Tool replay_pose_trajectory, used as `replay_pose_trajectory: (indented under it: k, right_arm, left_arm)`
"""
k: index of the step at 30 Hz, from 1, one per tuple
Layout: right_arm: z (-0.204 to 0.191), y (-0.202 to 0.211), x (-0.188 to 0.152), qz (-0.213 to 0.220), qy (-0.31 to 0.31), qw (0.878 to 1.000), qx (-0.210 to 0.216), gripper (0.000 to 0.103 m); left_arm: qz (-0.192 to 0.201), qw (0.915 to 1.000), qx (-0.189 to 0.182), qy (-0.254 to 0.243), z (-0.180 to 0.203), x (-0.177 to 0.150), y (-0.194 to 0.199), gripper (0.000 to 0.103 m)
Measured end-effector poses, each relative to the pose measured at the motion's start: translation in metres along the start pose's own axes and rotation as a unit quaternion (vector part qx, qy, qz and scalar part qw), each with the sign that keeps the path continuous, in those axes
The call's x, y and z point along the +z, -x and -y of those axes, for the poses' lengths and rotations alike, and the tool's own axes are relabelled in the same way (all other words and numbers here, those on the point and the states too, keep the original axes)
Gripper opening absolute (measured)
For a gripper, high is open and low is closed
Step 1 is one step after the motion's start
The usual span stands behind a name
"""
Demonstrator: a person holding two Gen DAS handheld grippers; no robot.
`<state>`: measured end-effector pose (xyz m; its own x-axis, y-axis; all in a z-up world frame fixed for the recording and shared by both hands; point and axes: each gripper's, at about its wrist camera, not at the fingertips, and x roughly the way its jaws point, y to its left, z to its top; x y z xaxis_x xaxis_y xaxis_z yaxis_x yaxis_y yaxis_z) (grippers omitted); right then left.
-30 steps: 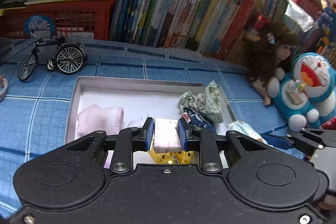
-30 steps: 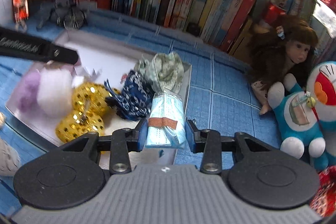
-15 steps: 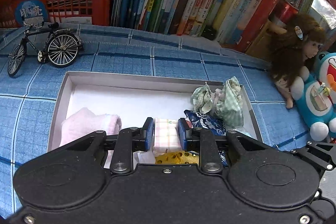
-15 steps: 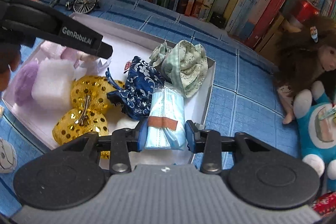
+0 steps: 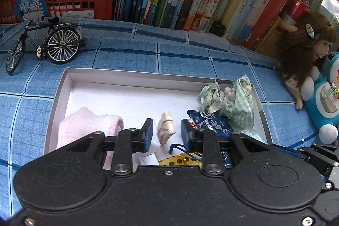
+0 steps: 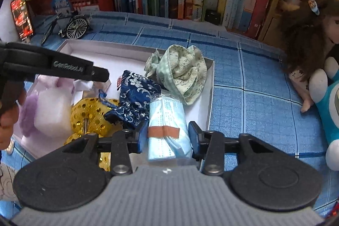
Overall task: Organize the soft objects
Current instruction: 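Carry the eraser and mask packet into the white tray and open both tools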
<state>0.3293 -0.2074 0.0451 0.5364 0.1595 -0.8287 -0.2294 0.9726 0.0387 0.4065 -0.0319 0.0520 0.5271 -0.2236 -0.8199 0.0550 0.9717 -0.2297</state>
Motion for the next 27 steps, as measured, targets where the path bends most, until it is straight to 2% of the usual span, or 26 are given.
replay_pose_trajectory:
  k: [1, 3, 11, 16, 22, 27]
  right_arm:
    - [0.001, 0.001, -0.001, 0.002, -0.003, 1.0, 0.001, 0.053]
    - [0.002, 0.003, -0.002, 0.008, -0.008, 1.0, 0.001, 0.066]
    - [-0.005, 0.025, -0.008, 0.036, -0.013, 0.999, 0.01, 0.073]
    - [-0.018, 0.047, -0.015, 0.061, 0.002, 0.998, 0.001, 0.08]
    - [-0.033, 0.078, -0.03, 0.103, 0.012, 0.995, -0.006, 0.086]
    - [-0.042, 0.105, -0.047, 0.144, 0.016, 0.989, 0.005, 0.089]
  left_arm:
    - [0.001, 1.0, -0.001, 0.002, -0.001, 0.0, 0.002, 0.036]
    - [0.001, 1.0, 0.0, 0.002, -0.001, -0.001, 0.007, 0.038]
    - [0.012, 0.9998, 0.008, -0.016, -0.001, -0.012, 0.034, 0.047]
    - [0.024, 0.9992, 0.014, -0.031, -0.001, -0.021, 0.059, 0.05]
    - [0.042, 0.9984, 0.005, -0.037, -0.005, -0.038, 0.09, 0.056]
    - [0.064, 0.9968, 0.0, -0.048, -0.009, -0.058, 0.116, 0.06]
